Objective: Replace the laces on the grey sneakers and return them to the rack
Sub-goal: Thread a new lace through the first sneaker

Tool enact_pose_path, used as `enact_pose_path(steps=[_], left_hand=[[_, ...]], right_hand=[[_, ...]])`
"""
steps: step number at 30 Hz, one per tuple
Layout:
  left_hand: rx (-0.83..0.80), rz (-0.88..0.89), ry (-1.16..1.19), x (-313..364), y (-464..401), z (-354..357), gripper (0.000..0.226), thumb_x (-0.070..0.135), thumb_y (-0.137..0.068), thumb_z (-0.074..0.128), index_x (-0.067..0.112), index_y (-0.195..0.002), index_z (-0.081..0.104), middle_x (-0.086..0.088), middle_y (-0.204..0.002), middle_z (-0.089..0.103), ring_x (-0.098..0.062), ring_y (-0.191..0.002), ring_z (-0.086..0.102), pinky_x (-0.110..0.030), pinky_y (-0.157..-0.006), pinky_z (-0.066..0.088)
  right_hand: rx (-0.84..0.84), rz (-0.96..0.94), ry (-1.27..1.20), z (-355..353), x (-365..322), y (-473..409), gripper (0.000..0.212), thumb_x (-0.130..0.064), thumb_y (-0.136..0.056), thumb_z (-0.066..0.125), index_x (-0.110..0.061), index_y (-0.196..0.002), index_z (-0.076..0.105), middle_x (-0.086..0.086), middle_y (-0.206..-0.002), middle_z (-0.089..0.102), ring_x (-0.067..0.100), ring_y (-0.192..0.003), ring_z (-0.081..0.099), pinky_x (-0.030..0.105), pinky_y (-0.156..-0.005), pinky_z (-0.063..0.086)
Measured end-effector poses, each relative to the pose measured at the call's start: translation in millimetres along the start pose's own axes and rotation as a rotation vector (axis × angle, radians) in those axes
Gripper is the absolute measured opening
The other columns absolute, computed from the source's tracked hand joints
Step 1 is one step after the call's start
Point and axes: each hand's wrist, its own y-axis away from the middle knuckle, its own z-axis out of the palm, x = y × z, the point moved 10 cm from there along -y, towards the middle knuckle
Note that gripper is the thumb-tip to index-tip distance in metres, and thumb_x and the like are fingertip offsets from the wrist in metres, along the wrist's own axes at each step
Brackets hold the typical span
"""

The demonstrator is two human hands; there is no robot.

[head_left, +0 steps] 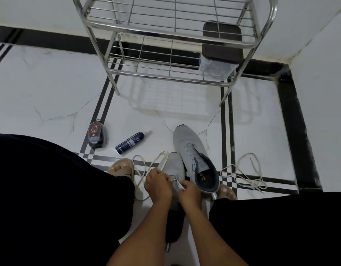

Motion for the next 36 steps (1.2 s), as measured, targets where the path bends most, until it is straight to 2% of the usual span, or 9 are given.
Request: enact_pose_path(steps=[4,12,17,20,23,28,30,33,36], left_hand=[[0.017,0.006,-0.012,3.0,2.0,-1.6,0.019,0.025,-0.082,0.067,0.016,-0.098,0.071,-0.003,-0.126,0.051,-0.024,-0.122,0.043,-0.038,-0.107,0.031],[0.004,-0.073,0.067,-4.8,0.3,3.4,0.010,0.035,-0.081,0.070,0.026,-0.082,0.074,0.006,-0.131,0.045,-0.020,-0.125,0.035,-0.038,-0.106,0.033],[0.015,0.001,0.066,7.9,4.3,4.6,0.010,0.023,-0.076,0.071,0.020,-0.085,0.073,0.001,-0.136,0.044,-0.022,-0.130,0.032,-0.037,-0.111,0.023],[0.079,0.005,0.134,11.9,10.0,-2.4,0.012,0.013,-0.075,0.070,0.010,-0.086,0.071,-0.006,-0.129,0.050,-0.029,-0.127,0.037,-0.041,-0.108,0.026],[0.023,-0.068,0.121,2.1,9.6,7.8,0.005,0.025,-0.081,0.067,0.022,-0.084,0.071,0.000,-0.128,0.046,-0.024,-0.123,0.035,-0.038,-0.102,0.029],[-0.016,-0.077,0.143,1.1,9.4,15.9,0.007,0.026,-0.084,0.065,0.024,-0.084,0.072,0.003,-0.127,0.046,-0.023,-0.121,0.036,-0.036,-0.099,0.032],[-0.029,-0.051,0.150,0.4,10.2,16.6,0.009,0.023,-0.085,0.065,0.025,-0.088,0.073,0.003,-0.127,0.046,-0.024,-0.123,0.036,-0.036,-0.099,0.033],[-0.001,0.042,0.111,3.1,12.9,14.2,0.018,0.015,-0.082,0.067,0.024,-0.097,0.071,0.000,-0.121,0.049,-0.025,-0.119,0.041,-0.027,-0.093,0.033],[0.060,0.047,0.100,2.1,11.8,8.1,0.017,0.013,-0.080,0.066,0.020,-0.095,0.069,-0.001,-0.113,0.053,-0.024,-0.110,0.045,-0.024,-0.085,0.033]], right_hand=[[-0.006,0.019,-0.036,1.1,4.3,-3.7,0.025,-0.016,-0.085,0.055,-0.023,-0.102,0.072,0.002,-0.105,0.070,0.026,-0.098,0.063,0.029,-0.079,0.048],[-0.034,-0.020,0.022,3.9,1.8,-5.8,0.020,-0.020,-0.083,0.053,-0.017,-0.090,0.072,0.005,-0.092,0.071,0.028,-0.089,0.065,0.033,-0.074,0.053],[-0.042,-0.038,0.045,3.2,2.4,-6.1,0.034,-0.010,-0.084,0.052,-0.019,-0.111,0.071,0.006,-0.114,0.068,0.027,-0.107,0.062,0.029,-0.087,0.048],[-0.044,-0.045,0.057,3.6,1.5,-6.2,0.038,-0.008,-0.084,0.051,-0.020,-0.114,0.070,0.006,-0.116,0.068,0.027,-0.107,0.061,0.029,-0.088,0.048],[-0.043,-0.060,0.060,3.8,-1.2,-3.8,0.034,-0.008,-0.085,0.051,-0.018,-0.110,0.071,0.007,-0.113,0.068,0.028,-0.105,0.062,0.031,-0.088,0.050],[-0.062,-0.053,0.040,2.2,-2.2,-3.3,0.030,-0.008,-0.084,0.051,-0.016,-0.104,0.072,0.007,-0.108,0.069,0.028,-0.101,0.063,0.032,-0.085,0.051],[-0.082,-0.032,-0.017,2.3,-0.3,-4.3,0.023,-0.012,-0.083,0.054,-0.015,-0.097,0.072,0.006,-0.104,0.069,0.028,-0.099,0.064,0.035,-0.085,0.052],[-0.092,0.014,-0.066,-0.2,2.3,-7.1,0.016,-0.031,-0.084,0.062,-0.021,-0.094,0.070,0.000,-0.100,0.071,0.022,-0.097,0.064,0.033,-0.084,0.052],[-0.082,0.007,-0.070,0.7,1.0,-8.1,0.013,-0.039,-0.083,0.063,-0.027,-0.088,0.065,-0.001,-0.097,0.071,0.022,-0.094,0.065,0.033,-0.082,0.052]])
